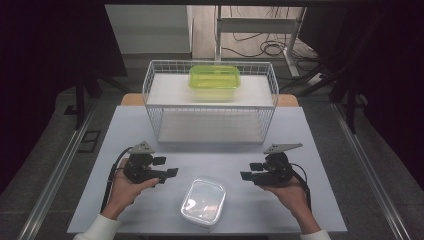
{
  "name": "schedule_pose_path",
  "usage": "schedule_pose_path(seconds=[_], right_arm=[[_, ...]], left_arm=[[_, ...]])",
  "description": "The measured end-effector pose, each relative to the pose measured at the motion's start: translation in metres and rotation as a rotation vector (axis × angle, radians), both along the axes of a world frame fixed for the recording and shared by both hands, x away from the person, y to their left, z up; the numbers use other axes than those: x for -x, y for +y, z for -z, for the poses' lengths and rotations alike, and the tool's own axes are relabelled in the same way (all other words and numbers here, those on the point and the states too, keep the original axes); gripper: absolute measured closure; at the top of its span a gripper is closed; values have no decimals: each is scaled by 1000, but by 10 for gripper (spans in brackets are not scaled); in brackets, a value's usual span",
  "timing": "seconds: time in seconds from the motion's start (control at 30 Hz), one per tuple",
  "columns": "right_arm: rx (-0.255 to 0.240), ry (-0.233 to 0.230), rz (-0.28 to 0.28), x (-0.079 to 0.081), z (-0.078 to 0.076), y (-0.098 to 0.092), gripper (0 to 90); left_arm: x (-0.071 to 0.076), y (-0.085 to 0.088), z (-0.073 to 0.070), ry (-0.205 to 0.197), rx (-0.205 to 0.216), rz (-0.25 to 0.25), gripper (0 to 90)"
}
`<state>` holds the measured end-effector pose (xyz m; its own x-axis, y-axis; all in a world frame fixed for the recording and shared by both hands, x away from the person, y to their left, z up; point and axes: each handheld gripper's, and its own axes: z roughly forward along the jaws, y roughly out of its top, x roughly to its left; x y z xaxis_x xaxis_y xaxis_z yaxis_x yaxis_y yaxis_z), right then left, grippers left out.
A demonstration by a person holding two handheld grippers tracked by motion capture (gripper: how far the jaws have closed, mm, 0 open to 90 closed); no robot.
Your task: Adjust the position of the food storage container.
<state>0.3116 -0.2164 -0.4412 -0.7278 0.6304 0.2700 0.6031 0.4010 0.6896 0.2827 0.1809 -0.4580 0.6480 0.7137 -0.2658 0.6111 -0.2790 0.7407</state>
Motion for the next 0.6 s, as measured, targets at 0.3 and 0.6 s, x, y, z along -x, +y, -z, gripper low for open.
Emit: schedule_pose_path(seconds=[0.3,0.6], right_arm=[[12,6,-127,13,-3,26,756],[100,17,-329,43,-6,81,890]], left_arm=[[-4,3,4,24,10,-16,295],[-6,8,8,36,12,-33,298]])
